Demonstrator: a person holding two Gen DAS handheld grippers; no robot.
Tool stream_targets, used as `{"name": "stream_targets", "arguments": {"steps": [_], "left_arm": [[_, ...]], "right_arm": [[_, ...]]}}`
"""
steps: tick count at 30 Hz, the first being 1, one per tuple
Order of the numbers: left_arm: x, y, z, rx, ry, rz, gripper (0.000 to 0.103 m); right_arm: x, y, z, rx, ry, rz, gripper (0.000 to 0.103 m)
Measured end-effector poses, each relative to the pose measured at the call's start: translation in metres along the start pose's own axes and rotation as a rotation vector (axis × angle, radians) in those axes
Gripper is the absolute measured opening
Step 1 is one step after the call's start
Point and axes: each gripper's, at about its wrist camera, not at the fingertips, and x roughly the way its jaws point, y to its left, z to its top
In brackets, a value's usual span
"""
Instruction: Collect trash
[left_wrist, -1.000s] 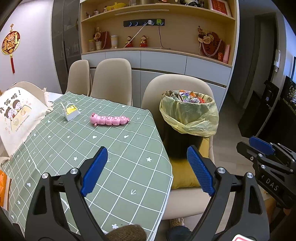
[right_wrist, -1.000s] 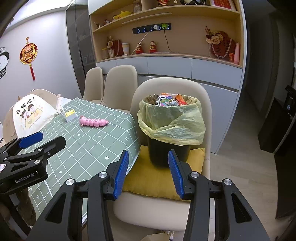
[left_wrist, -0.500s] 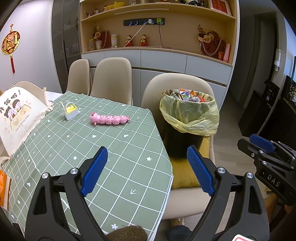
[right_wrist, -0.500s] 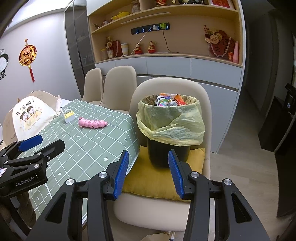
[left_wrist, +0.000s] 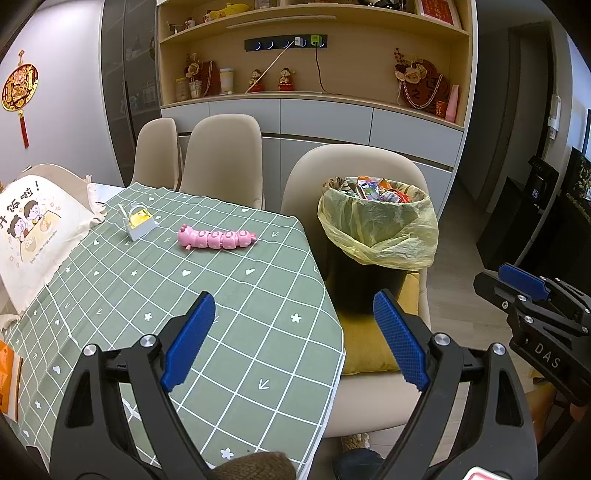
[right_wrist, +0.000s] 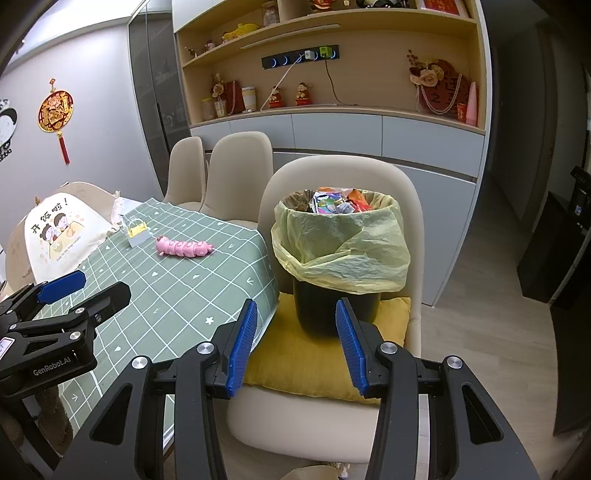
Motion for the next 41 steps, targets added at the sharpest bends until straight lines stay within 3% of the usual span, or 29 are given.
{"name": "stream_targets", "arguments": {"steps": [32,41], "left_arm": [[0.005,-0.002,-0.003,0.001,0.005,-0.017,0.083],[0.024,0.022,-0.010,-0.095,0.101,0.003,0.082]], "right_arm": [[0.008,-0.001,0.001,-0.011,0.016,0.007,0.042],[0.013,-0.002,0.002,-0.027,0.024,0.008,0.042]]}}
